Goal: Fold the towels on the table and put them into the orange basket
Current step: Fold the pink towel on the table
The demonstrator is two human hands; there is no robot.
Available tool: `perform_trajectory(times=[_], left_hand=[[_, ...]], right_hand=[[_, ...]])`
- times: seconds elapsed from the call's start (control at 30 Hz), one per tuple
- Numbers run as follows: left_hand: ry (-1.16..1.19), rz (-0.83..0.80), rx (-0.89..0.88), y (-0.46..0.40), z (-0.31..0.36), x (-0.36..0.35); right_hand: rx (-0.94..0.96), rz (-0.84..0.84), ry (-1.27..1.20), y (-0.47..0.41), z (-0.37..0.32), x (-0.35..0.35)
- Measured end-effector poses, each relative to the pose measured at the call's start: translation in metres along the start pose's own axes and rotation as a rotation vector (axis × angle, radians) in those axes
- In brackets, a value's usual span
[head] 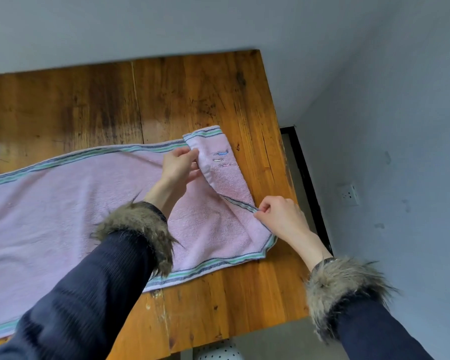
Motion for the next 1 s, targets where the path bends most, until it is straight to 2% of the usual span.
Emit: perform_trajectory(times=[0.13, 0.27, 0.33, 0.4, 0.43, 0.5, 0.57, 0.63, 0.7, 0.77, 0.87, 1.0], left_hand=[[-0.059, -0.009, -0.131, 0.023, 0.029, 0.009], [-0.089, 0.012, -0.246, 0.045, 0.046, 0.056], [-0.08, 0.054, -0.259, 0.049, 0.047, 0.085], [-0.095, 0.1, -0.199, 0.049, 0.033, 0.111], [-0.131, 0.125, -0.145, 0.05, 0.021, 0.122], [-0.316, 0.223, -0.08, 0.056, -0.012, 0.149], [-0.656, 0.329, -0.169, 0.066, -0.042, 0.164], [-0.914, 0.352, -0.207, 0.079, -0.073, 0.174], [-1.042, 0.277, -0.102, 0.087, -0.103, 0.178], [-1.112, 0.178, -0.024, 0.094, -0.125, 0.177], [-1.196, 0.108, -0.011, 0.094, -0.134, 0.175], [-1.265, 0.047, 0.032, 0.087, -0.135, 0.173]], right_hand=[[0.07, -0.051, -0.188, 0.022, -0.038, 0.013], [0.194, -0.163, -0.362, 0.047, -0.102, -0.002], [0.252, -0.243, -0.403, 0.053, -0.132, -0.023], [0.267, -0.327, -0.414, 0.052, -0.151, -0.049], [0.28, -0.333, -0.374, 0.049, -0.156, -0.06], [0.336, -0.24, -0.184, 0.036, -0.161, -0.079], [0.364, -0.069, -0.074, 0.021, -0.15, -0.078], [0.415, 0.055, 0.082, 0.004, -0.141, -0.079], [0.451, 0.047, 0.291, -0.014, -0.136, -0.084], [0.466, -0.041, 0.429, -0.028, -0.133, -0.09], [0.459, -0.119, 0.505, -0.038, -0.127, -0.096], [0.417, -0.115, 0.52, -0.037, -0.119, -0.1]])
Point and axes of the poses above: each hand's wrist, its own y-axis away from the middle knuckle, its own x-axis out of the back of the hand, z = x × y, the point moved 4 cm from there along -y, towards the middle knuckle, and after that the axes turned 2 degrees about -y, right-handed, at the moved point
